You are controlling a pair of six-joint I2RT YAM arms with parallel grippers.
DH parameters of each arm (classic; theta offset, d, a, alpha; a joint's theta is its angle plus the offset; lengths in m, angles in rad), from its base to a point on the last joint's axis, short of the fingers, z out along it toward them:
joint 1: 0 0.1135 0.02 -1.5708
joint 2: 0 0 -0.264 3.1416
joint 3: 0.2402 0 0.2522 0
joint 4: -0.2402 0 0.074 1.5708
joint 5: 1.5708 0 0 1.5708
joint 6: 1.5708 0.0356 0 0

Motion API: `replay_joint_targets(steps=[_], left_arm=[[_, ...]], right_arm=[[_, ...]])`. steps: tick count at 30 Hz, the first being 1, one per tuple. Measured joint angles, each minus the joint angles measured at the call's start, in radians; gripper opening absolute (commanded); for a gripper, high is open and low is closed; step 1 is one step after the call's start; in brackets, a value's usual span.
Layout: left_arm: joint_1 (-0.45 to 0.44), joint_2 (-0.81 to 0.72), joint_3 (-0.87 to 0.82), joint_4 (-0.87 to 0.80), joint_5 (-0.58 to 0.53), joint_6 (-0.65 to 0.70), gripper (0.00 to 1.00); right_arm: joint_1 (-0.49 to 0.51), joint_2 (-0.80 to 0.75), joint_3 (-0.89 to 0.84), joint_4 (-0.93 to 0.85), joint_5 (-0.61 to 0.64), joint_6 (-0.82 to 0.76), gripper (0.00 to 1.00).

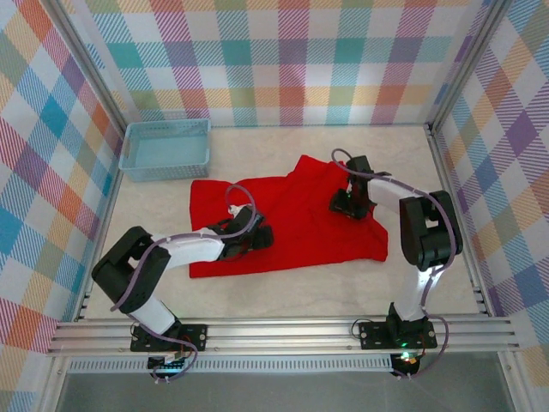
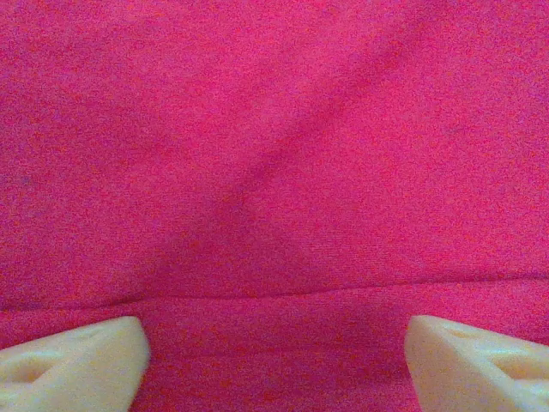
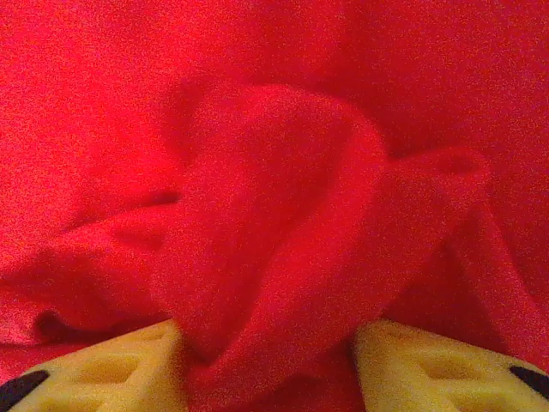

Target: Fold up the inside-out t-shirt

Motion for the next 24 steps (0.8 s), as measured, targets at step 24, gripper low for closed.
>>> replay_joint_targets(steps=[24], left_arm=[[0.118, -0.129, 0.273, -0.269, -0.114, -0.021, 0.87]], right_arm=[[-0.065, -0.217, 0.123, -0.077, 0.158, 0.015, 0.66]])
